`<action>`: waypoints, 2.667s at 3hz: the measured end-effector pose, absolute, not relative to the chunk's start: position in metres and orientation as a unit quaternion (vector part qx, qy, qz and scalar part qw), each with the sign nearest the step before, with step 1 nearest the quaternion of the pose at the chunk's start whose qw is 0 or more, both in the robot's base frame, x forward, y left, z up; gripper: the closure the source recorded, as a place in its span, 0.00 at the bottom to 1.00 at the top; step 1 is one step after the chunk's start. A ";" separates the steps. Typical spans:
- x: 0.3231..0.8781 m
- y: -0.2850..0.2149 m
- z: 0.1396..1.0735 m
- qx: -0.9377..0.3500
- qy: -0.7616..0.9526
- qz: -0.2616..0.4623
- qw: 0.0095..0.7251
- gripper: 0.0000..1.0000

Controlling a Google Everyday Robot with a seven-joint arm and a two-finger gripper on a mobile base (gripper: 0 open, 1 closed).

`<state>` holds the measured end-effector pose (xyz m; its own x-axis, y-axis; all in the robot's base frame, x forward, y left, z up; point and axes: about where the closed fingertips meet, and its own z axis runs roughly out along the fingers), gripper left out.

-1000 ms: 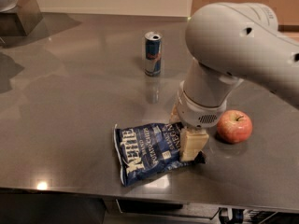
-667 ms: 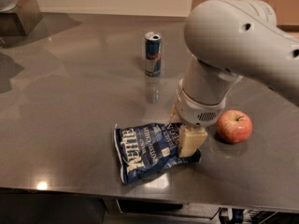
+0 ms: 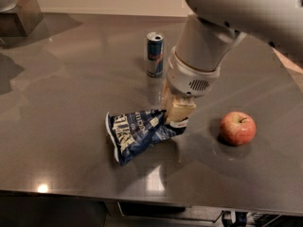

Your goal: Move blue chip bag near redbull can

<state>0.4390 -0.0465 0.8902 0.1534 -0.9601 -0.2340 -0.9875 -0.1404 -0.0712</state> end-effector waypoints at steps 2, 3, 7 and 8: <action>0.519 -0.054 0.921 -0.756 0.638 0.051 0.135 1.00; 0.556 -0.078 0.919 -0.770 0.622 0.045 0.137 1.00; 0.629 -0.116 0.879 -0.792 0.586 0.031 0.166 0.15; 0.636 -0.121 0.874 -0.789 0.591 0.015 0.167 0.00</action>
Offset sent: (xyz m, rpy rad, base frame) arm 0.1366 -0.0325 0.0430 0.0143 -0.1139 0.0404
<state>0.6358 -0.1210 0.8741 0.3018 -0.9273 -0.2216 -0.9376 -0.2465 -0.2454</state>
